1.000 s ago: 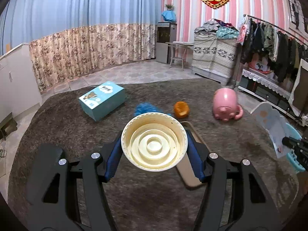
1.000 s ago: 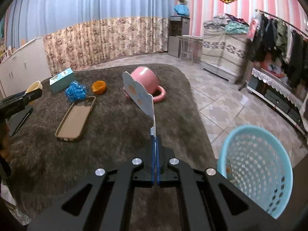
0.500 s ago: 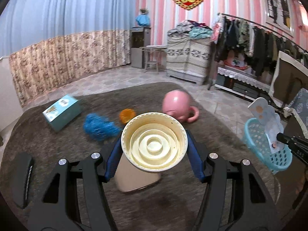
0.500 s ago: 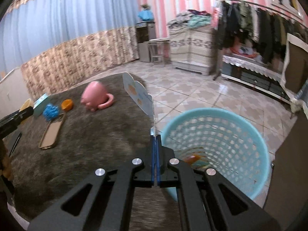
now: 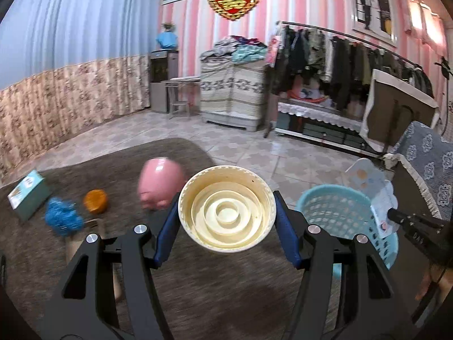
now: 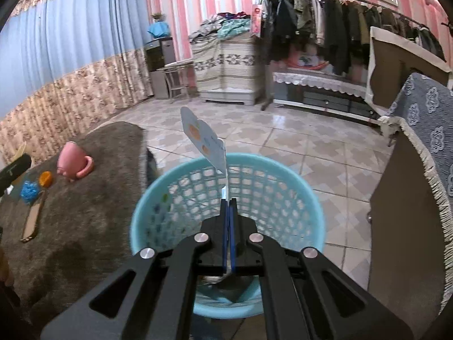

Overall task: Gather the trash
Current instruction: 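Carry the cream bowl and white receipt over the blue basket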

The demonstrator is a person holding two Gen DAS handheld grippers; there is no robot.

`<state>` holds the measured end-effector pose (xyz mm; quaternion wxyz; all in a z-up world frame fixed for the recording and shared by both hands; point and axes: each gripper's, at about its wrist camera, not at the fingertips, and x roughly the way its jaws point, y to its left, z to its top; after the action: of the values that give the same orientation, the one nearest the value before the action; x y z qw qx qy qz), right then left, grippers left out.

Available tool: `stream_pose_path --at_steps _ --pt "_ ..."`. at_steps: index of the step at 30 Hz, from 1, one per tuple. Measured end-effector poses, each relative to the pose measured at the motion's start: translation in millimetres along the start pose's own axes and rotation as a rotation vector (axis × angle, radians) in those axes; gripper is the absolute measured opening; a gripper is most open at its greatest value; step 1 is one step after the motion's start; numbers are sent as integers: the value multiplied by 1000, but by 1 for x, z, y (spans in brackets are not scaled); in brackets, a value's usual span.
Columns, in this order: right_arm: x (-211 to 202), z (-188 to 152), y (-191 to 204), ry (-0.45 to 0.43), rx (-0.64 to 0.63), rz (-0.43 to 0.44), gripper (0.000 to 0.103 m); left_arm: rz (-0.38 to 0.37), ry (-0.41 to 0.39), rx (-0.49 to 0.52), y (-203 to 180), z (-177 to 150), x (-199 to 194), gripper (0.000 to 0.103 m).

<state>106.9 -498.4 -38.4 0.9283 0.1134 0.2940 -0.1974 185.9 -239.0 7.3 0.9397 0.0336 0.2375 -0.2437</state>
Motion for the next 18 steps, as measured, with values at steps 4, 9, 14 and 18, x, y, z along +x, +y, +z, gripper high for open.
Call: stream_pose_path --at_steps 4,9,14,18 --pt "0 0 -12 -16 38 -24 1 -37 -11 26 -32 1 13 61" --pt "3 0 -26 -37 54 -48 1 -72 -15 56 -66 3 28 61" --pt "9 -2 -37 -36 70 -69 1 -107 -6 75 -95 5 43 61" --pt "9 -2 -47 -43 95 -75 1 -136 26 106 -118 -1 58 61"
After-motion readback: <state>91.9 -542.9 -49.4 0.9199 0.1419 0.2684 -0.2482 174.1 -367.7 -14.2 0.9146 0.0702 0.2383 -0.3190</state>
